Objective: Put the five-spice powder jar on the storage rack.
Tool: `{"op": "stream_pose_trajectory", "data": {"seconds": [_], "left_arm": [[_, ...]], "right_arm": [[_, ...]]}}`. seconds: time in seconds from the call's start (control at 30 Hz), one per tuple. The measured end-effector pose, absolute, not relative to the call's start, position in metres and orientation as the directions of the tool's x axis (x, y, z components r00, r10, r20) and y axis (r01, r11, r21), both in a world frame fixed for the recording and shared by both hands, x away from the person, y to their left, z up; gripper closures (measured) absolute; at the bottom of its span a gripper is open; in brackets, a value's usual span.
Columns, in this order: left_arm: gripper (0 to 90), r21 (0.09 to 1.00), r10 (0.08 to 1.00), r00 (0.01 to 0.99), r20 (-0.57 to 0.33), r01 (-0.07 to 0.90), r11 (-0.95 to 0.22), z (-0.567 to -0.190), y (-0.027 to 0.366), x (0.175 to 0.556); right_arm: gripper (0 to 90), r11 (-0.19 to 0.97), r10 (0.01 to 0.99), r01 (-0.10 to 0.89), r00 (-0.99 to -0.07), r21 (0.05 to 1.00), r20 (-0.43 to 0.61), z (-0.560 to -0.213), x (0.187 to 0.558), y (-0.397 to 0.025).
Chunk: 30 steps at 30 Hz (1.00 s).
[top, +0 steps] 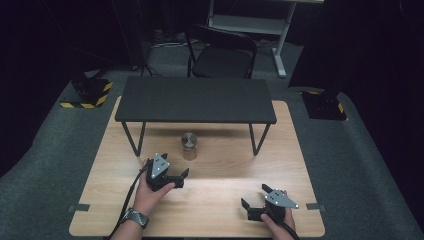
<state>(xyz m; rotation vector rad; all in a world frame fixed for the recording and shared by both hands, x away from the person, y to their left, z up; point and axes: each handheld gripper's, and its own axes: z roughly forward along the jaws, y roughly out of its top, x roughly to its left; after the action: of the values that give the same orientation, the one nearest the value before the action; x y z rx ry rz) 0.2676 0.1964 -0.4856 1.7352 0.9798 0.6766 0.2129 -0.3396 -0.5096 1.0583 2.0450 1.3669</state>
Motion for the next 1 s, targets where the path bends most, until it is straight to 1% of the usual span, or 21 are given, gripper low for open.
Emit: {"op": "stream_pose_trajectory", "data": {"seconds": [0.07,0.1,0.37,0.5,0.6,0.67,0.77,0.83,0.9,1.0], "left_arm": [[0.5,0.939,0.856,0.517,0.000,0.293,-0.177,-0.489,0.194,0.271],[0.6,0.937,0.860,0.510,-0.006,0.304,-0.174,-0.490,0.188,0.277],[0.6,0.936,0.865,0.501,-0.022,0.313,-0.158,-0.493,0.176,0.294],[0.8,0.935,0.874,0.481,-0.067,0.335,-0.113,-0.496,0.173,0.306],[1.6,0.938,0.880,0.469,-0.075,0.332,-0.097,-0.499,0.169,0.312],[7.2,0.942,0.884,0.459,-0.088,0.328,-0.076,-0.502,0.168,0.316],[9.2,0.939,0.891,0.437,-0.126,0.342,-0.035,-0.506,0.166,0.323],[13.2,0.937,0.893,0.429,-0.137,0.347,-0.023,-0.510,0.164,0.326],[14.7,0.939,0.894,0.427,-0.139,0.343,-0.018,-0.514,0.161,0.327],[20.5,0.942,0.893,0.430,-0.133,0.334,-0.021,-0.519,0.158,0.328]], "right_arm": [[0.7,0.211,0.801,0.341,-0.598,0.916,0.038,-0.510,0.213,-0.339],[0.7,0.210,0.802,0.341,-0.596,0.916,0.037,-0.510,0.212,-0.339],[0.7,0.201,0.801,0.344,-0.597,0.917,0.048,-0.510,0.213,-0.341],[0.7,0.198,0.800,0.341,-0.597,0.919,0.049,-0.511,0.212,-0.341],[0.7,0.191,0.802,0.339,-0.596,0.921,0.053,-0.512,0.212,-0.342],[0.7,0.190,0.800,0.338,-0.597,0.922,0.054,-0.512,0.212,-0.342],[0.7,0.186,0.801,0.341,-0.596,0.921,0.059,-0.512,0.212,-0.343],[0.7,0.181,0.802,0.343,-0.594,0.922,0.063,-0.512,0.212,-0.343],[0.7,0.179,0.801,0.340,-0.595,0.923,0.064,-0.513,0.212,-0.343],[0.7,0.176,0.803,0.341,-0.593,0.924,0.066,-0.513,0.212,-0.343]]}}
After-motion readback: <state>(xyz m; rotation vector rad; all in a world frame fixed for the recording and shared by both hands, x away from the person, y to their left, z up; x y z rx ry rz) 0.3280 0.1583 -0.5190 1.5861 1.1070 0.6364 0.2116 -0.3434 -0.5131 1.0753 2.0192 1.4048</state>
